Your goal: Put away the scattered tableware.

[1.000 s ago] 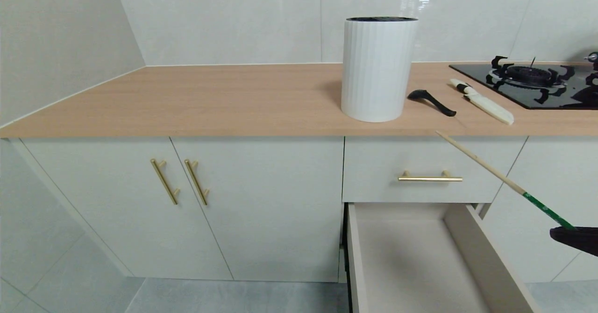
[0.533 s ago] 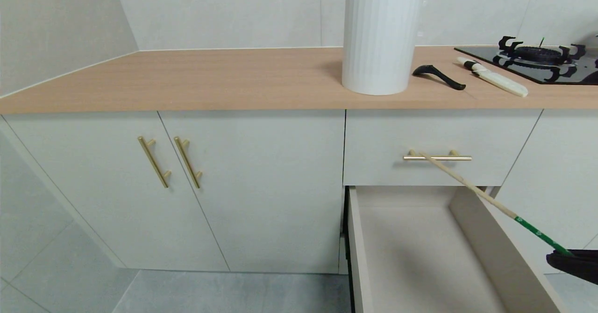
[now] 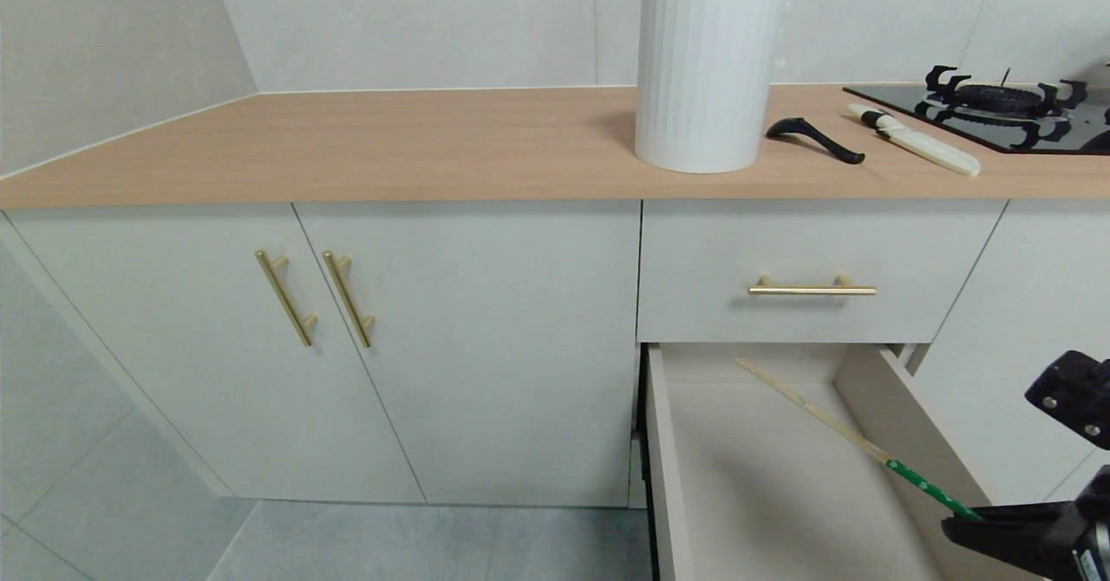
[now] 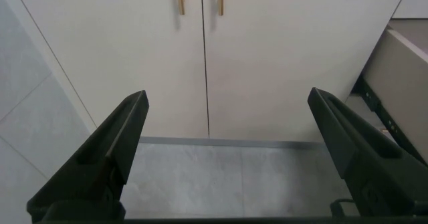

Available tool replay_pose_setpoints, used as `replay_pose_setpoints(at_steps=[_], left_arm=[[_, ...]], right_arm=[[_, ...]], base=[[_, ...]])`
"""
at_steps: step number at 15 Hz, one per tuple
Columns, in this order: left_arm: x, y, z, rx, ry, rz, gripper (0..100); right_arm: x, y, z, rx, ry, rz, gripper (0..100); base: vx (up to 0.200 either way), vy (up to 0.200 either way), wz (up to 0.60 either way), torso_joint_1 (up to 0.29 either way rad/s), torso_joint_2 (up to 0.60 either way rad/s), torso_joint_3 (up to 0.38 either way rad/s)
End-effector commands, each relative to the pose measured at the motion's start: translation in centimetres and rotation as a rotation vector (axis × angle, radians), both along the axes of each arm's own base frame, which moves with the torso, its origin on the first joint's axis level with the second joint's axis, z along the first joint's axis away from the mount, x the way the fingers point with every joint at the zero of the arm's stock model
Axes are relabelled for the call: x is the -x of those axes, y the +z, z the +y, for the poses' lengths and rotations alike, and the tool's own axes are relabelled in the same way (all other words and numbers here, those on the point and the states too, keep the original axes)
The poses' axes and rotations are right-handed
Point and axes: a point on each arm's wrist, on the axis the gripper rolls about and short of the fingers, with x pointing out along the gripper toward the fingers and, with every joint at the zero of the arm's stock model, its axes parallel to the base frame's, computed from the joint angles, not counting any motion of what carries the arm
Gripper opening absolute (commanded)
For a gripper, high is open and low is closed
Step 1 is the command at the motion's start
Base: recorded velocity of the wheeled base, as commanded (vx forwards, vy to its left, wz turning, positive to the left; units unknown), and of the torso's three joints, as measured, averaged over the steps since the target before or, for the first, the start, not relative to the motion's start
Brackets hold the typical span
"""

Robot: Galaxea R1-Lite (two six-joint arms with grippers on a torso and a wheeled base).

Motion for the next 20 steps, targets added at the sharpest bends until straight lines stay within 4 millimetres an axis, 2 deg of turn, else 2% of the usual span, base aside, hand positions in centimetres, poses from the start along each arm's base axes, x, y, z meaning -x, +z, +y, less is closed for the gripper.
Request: replay_pose_setpoints(at_steps=[1,4,7,9,10,12,15,20], left_arm=[[0.0,0.0,0.0,0.0,0.0,0.001,100],[0.0,0.0,0.0,0.0,0.002,0.001,100],[0.0,0.0,0.0,0.0,0.002,0.001,100],[0.0,0.0,0.0,0.0,0.002,0.001,100],[0.0,0.0,0.0,0.0,0.0,0.001,100],[0.0,0.0,0.0,0.0,0.0,0.001,100],[0.0,0.0,0.0,0.0,0.002,0.001,100],[0.0,0.0,0.0,0.0,0.0,0.001,100]], right_arm=[[-2.4,-2.4,1.4,0.077,0.0,0.135,0],[-7.2,-5.2,4.2,0.077,-0.116,0.269,0],[-11.3,-7.5,6.4,0.096,-0.187,0.351,0],[-12.9,-8.5,7.3,0.09,-0.228,0.373,0],[-14.3,-9.8,8.1,0.079,-0.295,0.388,0],[-15.8,-12.6,8.8,0.1,-0.357,0.389,0],[-16.8,-16.3,9.5,0.102,-0.39,0.383,0],[-16.8,-18.2,9.7,0.096,-0.393,0.351,0]], base=[[0.0,0.0,0.0,0.0,0.0,0.0],[0.0,0.0,0.0,0.0,0.0,0.0],[0.0,0.0,0.0,0.0,0.0,0.0],[0.0,0.0,0.0,0.0,0.0,0.0],[0.0,0.0,0.0,0.0,0.0,0.0],[0.0,0.0,0.0,0.0,0.0,0.0],[0.0,0.0,0.0,0.0,0.0,0.0],[0.0,0.0,0.0,0.0,0.0,0.0]])
